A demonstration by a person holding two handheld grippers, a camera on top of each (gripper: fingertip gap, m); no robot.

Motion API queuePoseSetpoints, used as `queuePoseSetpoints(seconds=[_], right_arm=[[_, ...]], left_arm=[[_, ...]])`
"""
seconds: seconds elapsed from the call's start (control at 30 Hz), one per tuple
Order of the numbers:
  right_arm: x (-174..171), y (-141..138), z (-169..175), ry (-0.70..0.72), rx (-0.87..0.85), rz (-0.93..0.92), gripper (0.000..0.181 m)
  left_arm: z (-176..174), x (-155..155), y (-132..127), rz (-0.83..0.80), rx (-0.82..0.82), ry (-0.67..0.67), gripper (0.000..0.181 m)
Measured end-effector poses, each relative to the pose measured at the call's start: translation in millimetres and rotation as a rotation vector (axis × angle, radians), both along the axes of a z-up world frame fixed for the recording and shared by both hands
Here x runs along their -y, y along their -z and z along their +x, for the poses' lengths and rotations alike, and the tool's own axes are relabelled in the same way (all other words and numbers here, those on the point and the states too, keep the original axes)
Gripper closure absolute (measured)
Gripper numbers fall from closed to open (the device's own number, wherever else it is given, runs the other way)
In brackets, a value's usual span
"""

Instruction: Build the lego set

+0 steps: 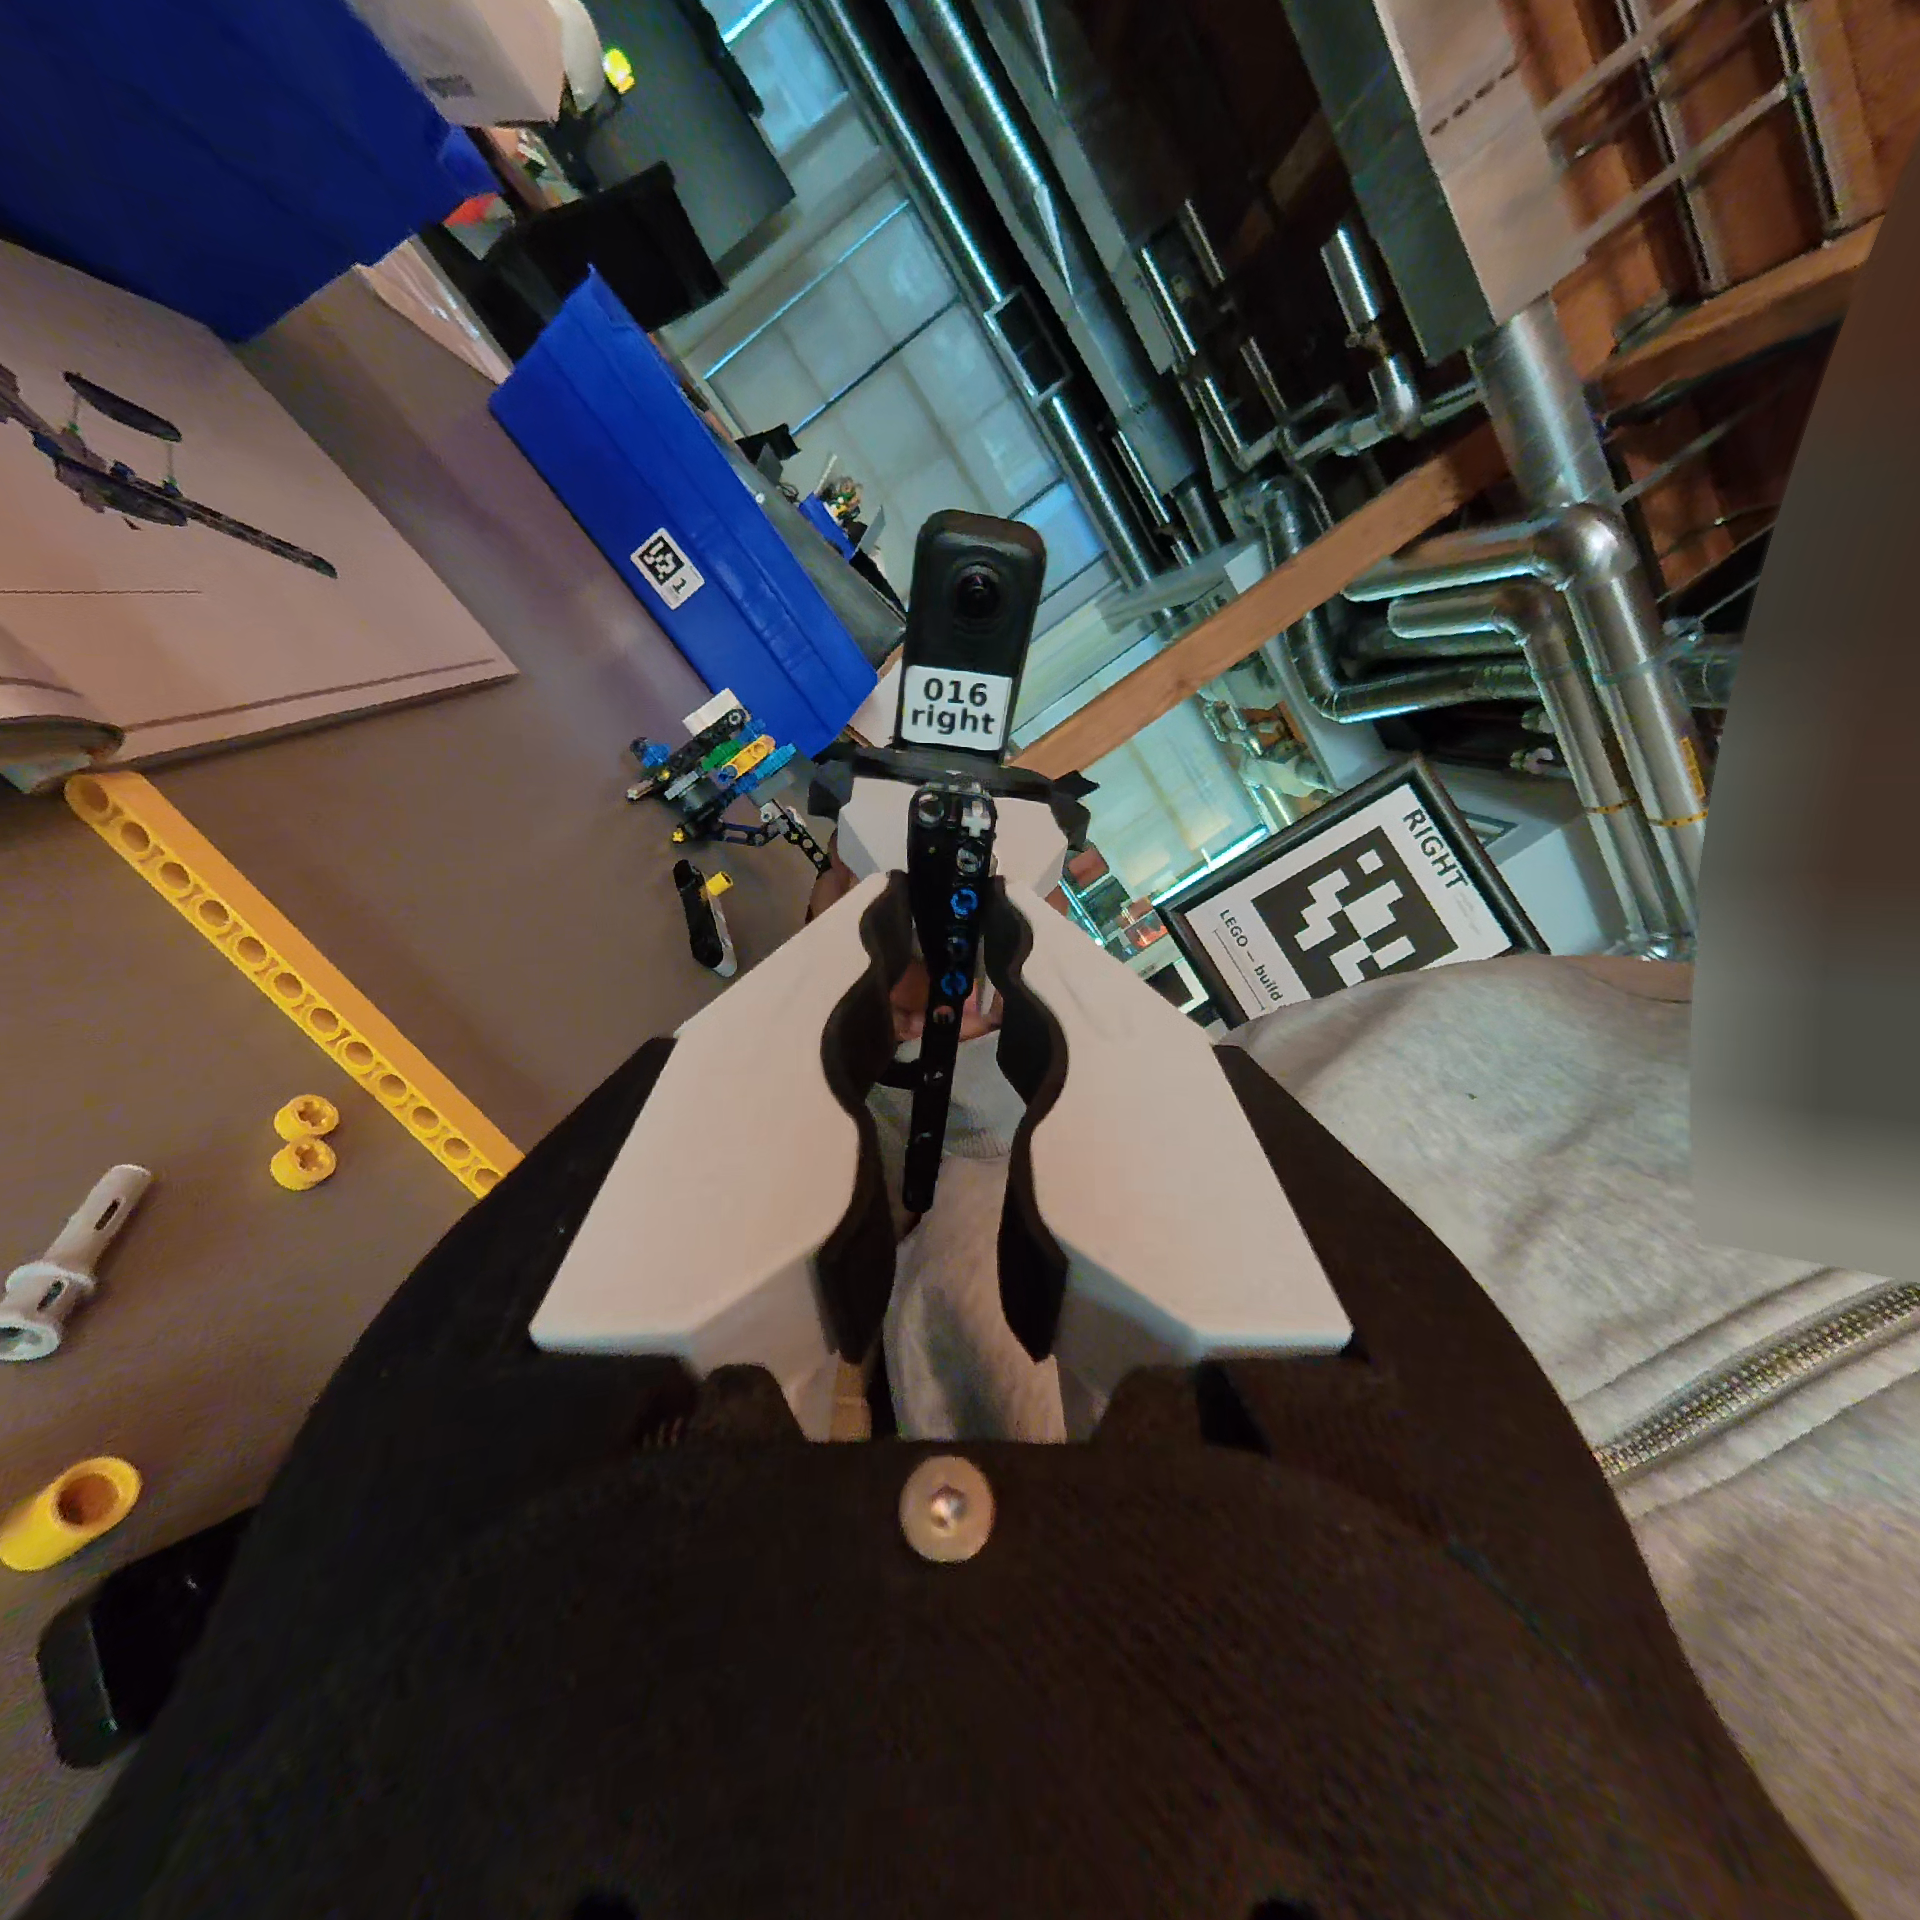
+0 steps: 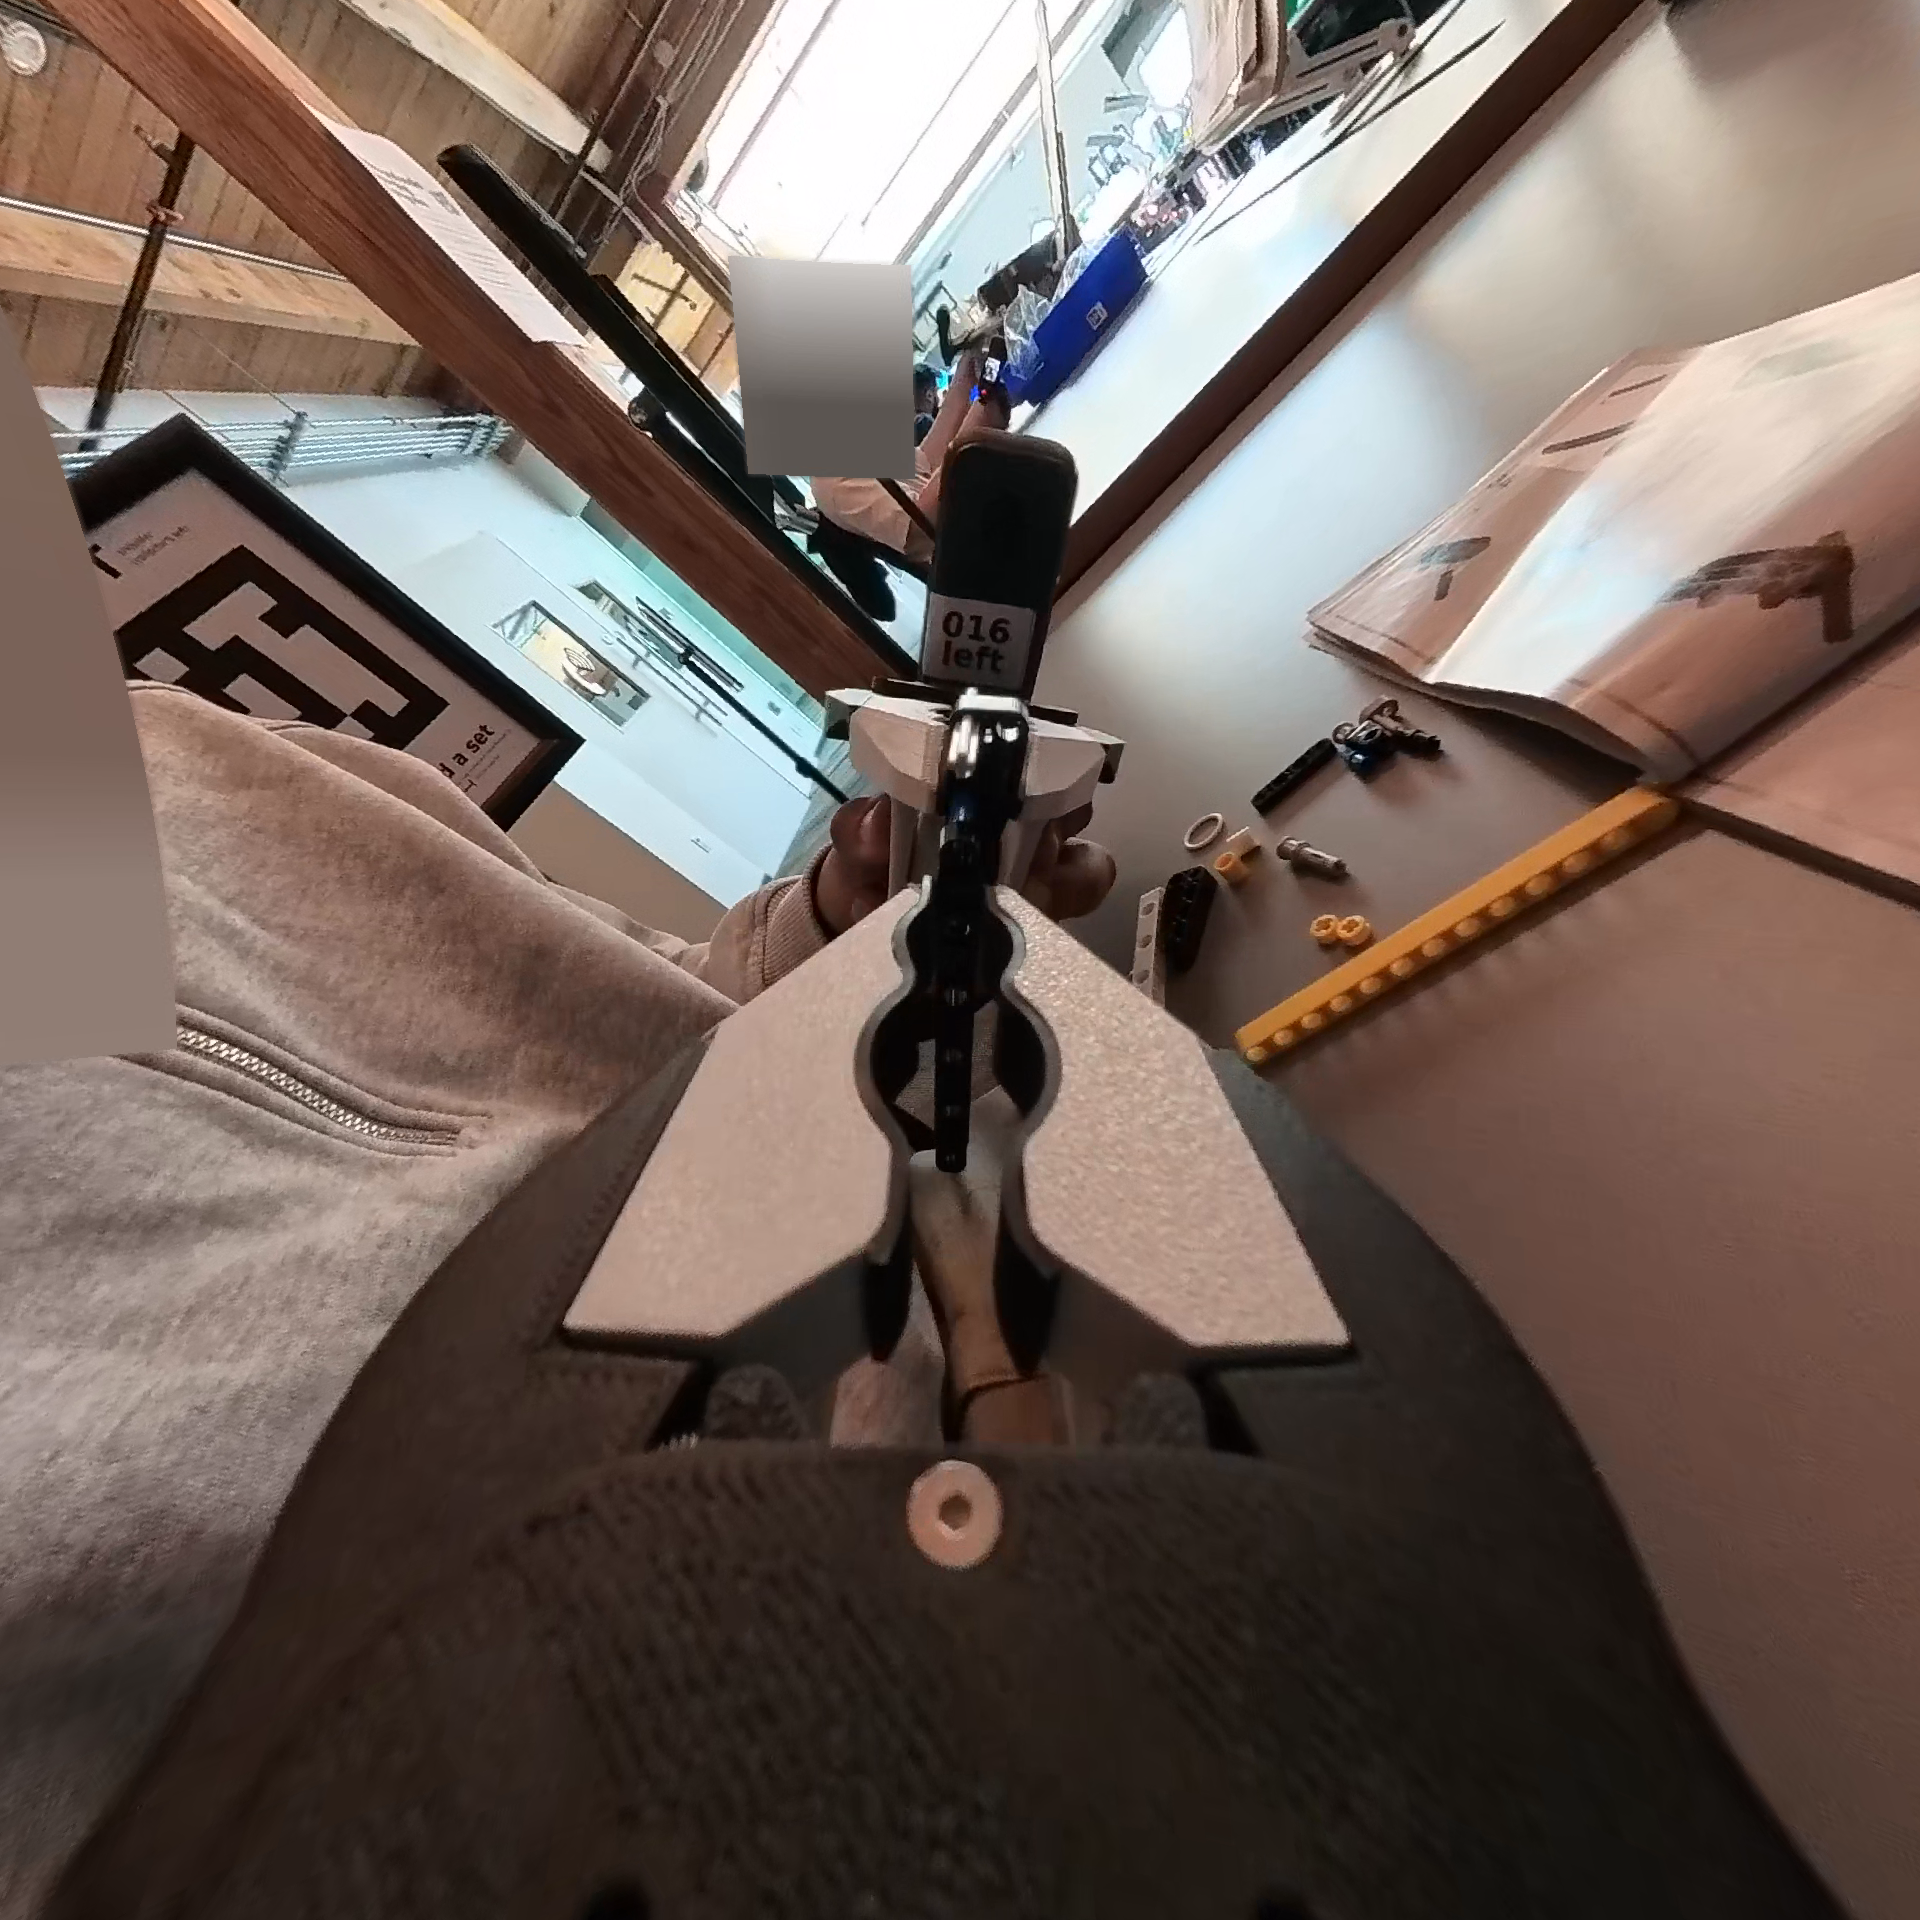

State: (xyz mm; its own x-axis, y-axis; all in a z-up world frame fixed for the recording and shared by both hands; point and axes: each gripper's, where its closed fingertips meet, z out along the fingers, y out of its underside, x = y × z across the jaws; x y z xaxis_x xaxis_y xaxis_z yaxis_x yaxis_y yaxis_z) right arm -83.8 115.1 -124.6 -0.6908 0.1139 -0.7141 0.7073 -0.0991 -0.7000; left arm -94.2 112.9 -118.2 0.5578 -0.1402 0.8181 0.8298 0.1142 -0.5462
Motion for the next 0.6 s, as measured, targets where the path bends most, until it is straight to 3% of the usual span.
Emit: queuePoseSetpoints(seconds=[0.6], right_arm=[[-2.0,5.1,-4.7,-0.007,0.064,-0.082,0.176]], left_arm=[[-4.3,-1.3,4.7,-0.051,-0.030,-0.056,0.171]])
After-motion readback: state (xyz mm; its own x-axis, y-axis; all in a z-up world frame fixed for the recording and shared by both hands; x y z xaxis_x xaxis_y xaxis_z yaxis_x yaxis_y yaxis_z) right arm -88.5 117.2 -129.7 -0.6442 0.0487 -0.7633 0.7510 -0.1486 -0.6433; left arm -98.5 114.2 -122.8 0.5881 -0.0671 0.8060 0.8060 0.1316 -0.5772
